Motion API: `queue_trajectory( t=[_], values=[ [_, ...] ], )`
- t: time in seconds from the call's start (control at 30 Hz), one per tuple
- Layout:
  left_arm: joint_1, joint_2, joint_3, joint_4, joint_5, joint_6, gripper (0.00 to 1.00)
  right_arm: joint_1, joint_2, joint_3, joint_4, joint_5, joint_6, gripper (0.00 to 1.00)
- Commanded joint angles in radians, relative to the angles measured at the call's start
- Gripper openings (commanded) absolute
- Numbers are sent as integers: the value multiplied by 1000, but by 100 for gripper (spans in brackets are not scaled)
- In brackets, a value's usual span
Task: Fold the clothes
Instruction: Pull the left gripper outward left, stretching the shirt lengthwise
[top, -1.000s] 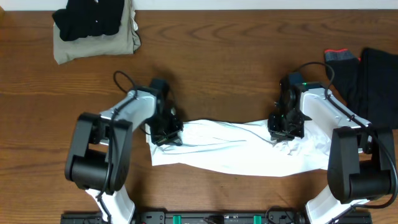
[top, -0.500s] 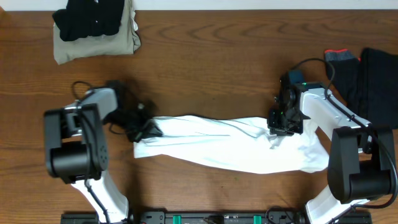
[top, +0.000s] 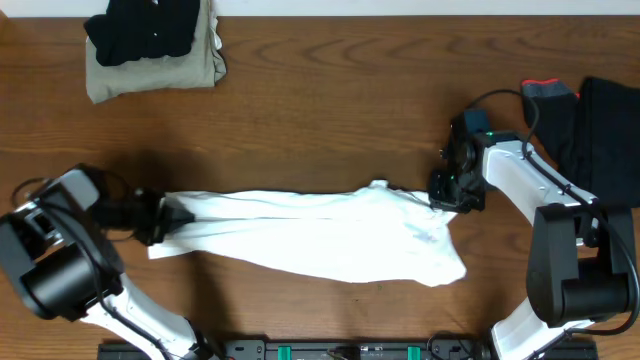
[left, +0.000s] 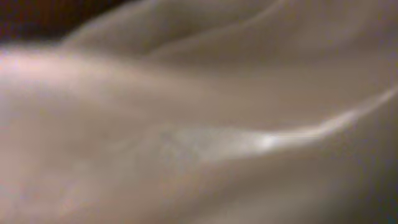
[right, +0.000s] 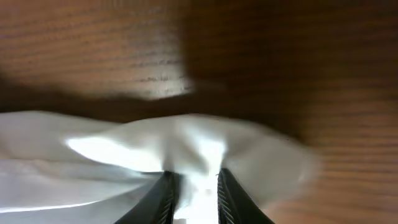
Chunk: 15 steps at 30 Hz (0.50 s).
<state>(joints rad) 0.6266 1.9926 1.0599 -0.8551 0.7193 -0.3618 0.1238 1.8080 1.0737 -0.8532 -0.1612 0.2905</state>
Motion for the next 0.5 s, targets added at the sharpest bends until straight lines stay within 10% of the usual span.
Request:
queue_trajectory(
  t=[0.0, 0.47],
  values=[
    [68, 71, -18, 42, -269, 2, 6, 2, -13, 51, -4, -2, -38, 22],
    [72, -122, -12, 17, -134, 74, 6, 39, -13, 84, 97, -304, -133, 33]
  ],
)
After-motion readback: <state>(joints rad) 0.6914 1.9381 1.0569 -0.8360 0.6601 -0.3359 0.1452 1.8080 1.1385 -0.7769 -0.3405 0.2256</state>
